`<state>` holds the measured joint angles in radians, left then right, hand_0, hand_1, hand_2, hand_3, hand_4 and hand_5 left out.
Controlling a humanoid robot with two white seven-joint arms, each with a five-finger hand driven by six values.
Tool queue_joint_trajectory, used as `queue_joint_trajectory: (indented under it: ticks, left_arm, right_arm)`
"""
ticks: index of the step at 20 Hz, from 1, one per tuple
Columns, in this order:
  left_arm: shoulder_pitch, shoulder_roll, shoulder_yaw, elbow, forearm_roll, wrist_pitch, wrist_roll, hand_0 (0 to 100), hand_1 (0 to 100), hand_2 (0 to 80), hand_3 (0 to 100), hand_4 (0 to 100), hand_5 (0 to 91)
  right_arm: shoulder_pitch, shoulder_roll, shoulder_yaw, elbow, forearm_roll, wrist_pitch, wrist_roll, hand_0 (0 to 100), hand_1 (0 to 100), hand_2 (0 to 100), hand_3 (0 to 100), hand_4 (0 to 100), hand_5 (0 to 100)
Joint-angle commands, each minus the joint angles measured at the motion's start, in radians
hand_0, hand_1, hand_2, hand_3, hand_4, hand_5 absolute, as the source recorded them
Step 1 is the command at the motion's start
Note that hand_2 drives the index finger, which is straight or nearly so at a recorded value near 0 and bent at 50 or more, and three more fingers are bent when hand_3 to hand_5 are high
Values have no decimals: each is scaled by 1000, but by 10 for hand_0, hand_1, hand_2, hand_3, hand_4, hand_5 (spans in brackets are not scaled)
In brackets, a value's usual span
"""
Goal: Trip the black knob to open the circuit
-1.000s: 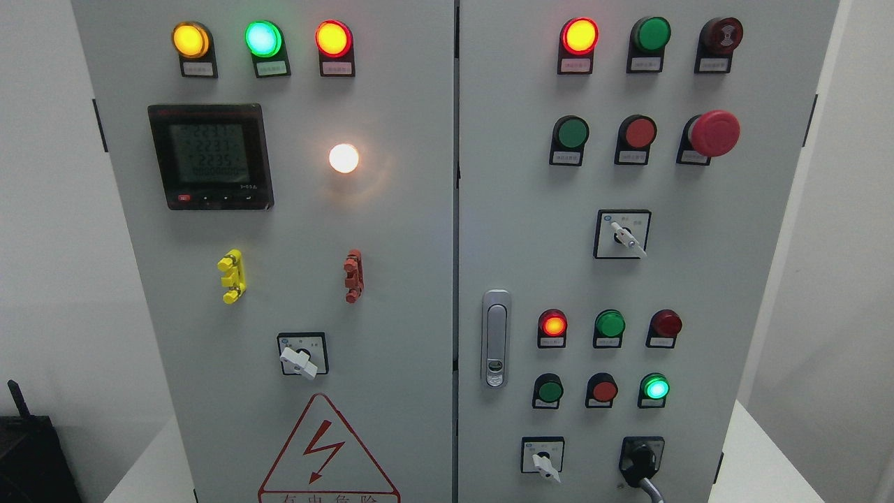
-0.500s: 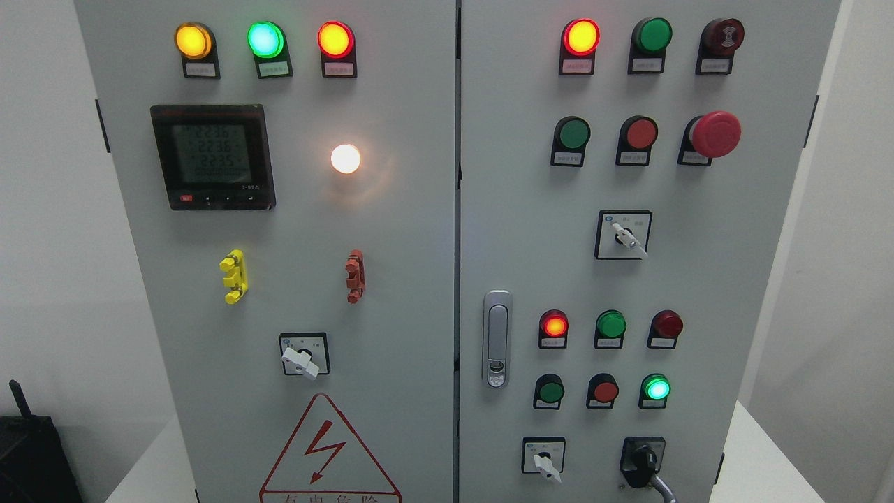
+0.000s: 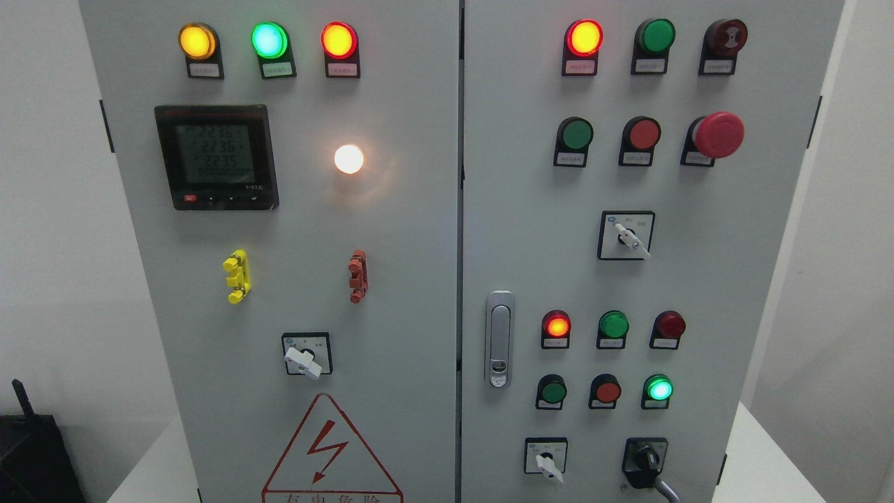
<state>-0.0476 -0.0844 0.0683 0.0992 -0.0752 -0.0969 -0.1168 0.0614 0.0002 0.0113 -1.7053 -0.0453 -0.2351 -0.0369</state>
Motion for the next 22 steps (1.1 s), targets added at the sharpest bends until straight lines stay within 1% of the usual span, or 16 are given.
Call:
queue_joint_trajectory:
  ticks: [1,8,13,17,18,19,20,21,22]
  left_arm:
    - [0,0,1,-16,0,0,0,120,389,0,0,0,0]
    - [0,0,1,-16,0,0,0,120,389,0,0,0,0]
    - [0,0,-1,-16,0,0,0,120,389,0,0,0,0]
    - [0,0,-1,-16,0,0,0,120,389,0,0,0,0]
    - [0,0,1,-16,0,0,0,120,389,0,0,0,0]
    - [0,0,1,-16,0,0,0,120,389,0,0,0,0]
    - [0,0,-1,-16,0,0,0,120,389,0,0,0,0]
    - [0,0,-1,-16,0,0,0,120,389,0,0,0,0]
    - [0,0,1,-16,0,0,0,120,389,0,0,0,0]
  right_arm:
    - [5,-26,6,-4,-1,0,-3,0,0,126,1000,1000,1000]
    - [31,-25,1,-43,-4,-3,-5,0,0,126,1000,1000,1000]
    - [87,-23,1,-115,-28,0,-3,0,0,122,1000,1000,1000]
    - [165,-25,-1,-181,-45,3,6,0,0,91,1000,997,966]
    - [191,-26,1,-203,-54,2,8,0,0,82,1000,955,936]
    - [218,-28,4,-221,-67,-1,11,0,0,82,1000,889,898]
    - [241,-26,4,-240,-71,-4,28,0,0,85,968,835,860]
    - [259,-25,4,-253,-71,-7,57,0,0,87,873,731,768]
    - [273,-22,4,-266,-71,-12,75,0,0,82,652,536,597]
